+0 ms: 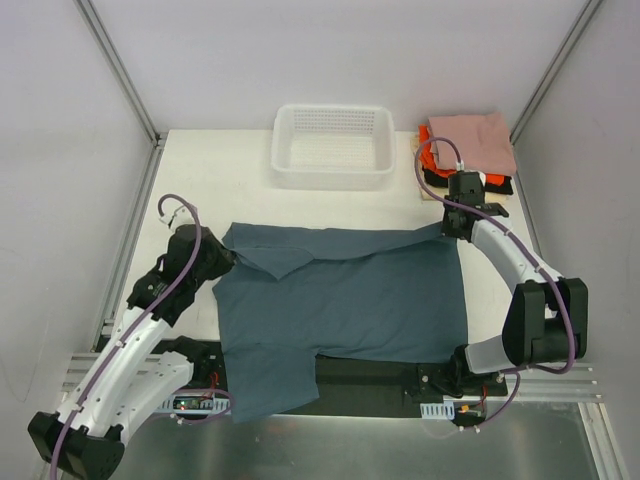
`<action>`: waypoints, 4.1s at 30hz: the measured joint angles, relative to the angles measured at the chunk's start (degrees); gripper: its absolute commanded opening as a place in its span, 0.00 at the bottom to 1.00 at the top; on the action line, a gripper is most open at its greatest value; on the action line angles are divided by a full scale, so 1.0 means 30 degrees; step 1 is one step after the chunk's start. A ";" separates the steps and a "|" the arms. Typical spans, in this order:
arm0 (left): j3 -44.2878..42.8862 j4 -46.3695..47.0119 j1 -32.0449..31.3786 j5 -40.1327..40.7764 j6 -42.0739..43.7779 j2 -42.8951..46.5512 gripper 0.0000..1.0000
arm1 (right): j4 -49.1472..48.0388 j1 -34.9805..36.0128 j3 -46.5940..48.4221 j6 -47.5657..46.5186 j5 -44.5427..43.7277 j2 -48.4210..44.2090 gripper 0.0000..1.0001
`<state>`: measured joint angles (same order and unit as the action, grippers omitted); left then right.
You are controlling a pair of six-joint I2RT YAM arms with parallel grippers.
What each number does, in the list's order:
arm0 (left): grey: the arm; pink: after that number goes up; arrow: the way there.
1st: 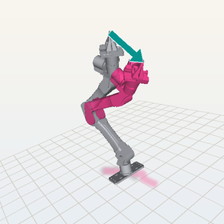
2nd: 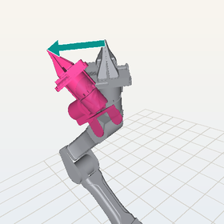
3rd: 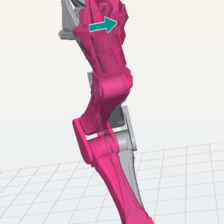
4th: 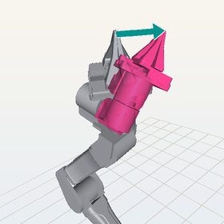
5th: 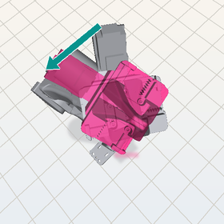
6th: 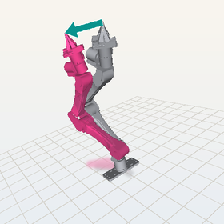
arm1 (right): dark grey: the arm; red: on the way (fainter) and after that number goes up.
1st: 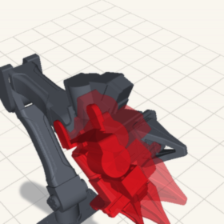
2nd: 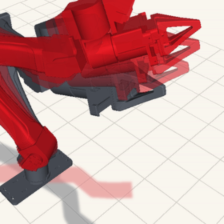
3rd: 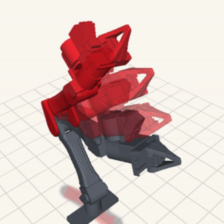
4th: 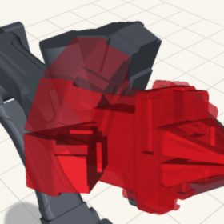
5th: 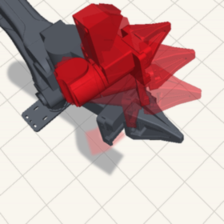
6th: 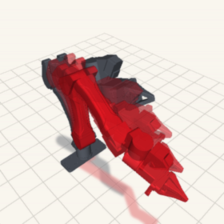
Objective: Fold and stack the t-shirts
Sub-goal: Fold the tshirt
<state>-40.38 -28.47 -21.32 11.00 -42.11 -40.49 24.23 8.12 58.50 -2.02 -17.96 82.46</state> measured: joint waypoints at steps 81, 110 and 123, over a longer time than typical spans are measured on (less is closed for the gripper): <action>-0.5559 0.2259 0.2681 -0.2499 0.0998 -1.8265 0.99 | 0.2237 -0.4816 -0.0656 0.5756 0.9464 0.1588 0.01; -0.5552 0.2244 0.3147 -0.2521 0.1654 -1.7704 0.99 | 0.5100 -0.3701 -0.1763 0.3708 0.4379 -0.1829 0.85; -0.5552 0.2259 0.3147 -0.3745 0.1989 -1.6575 0.99 | 0.1967 -0.3133 -0.0903 0.2769 0.9755 0.0284 0.88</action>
<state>-57.04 -21.69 -11.88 -0.23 -36.14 -90.21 30.13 -1.28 55.79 6.28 11.31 83.31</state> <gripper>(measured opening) 0.993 0.869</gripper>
